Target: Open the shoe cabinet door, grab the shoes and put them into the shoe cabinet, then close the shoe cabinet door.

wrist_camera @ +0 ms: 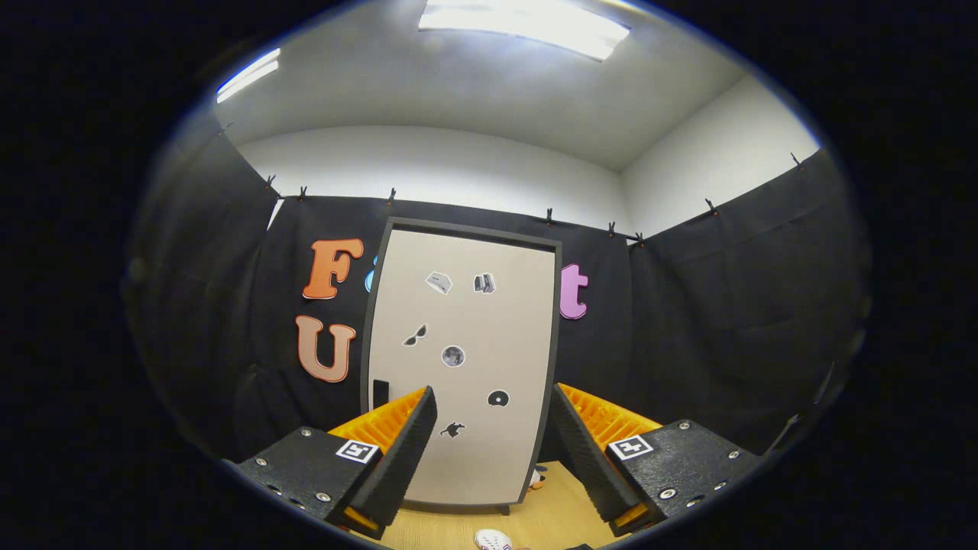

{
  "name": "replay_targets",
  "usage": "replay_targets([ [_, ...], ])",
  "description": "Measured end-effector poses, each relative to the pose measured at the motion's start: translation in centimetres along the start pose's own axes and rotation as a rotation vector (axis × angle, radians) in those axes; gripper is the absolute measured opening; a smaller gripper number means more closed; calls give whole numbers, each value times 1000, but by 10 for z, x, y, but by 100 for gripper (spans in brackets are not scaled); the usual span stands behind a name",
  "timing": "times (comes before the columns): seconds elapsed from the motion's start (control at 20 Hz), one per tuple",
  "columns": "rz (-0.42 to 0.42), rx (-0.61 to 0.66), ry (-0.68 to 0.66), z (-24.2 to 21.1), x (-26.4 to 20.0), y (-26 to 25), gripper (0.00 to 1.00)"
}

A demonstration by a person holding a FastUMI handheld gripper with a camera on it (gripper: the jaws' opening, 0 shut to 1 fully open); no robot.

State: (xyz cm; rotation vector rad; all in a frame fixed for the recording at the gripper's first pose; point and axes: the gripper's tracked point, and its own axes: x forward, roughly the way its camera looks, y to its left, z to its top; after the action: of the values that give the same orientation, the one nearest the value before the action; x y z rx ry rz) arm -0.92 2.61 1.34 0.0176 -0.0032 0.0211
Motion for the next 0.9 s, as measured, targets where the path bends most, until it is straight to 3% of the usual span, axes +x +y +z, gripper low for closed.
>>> replay_targets([
  [0.3,50,25,47,-25,22,30,94],
  [0.9,211,70,148,-81,103,146,94],
])
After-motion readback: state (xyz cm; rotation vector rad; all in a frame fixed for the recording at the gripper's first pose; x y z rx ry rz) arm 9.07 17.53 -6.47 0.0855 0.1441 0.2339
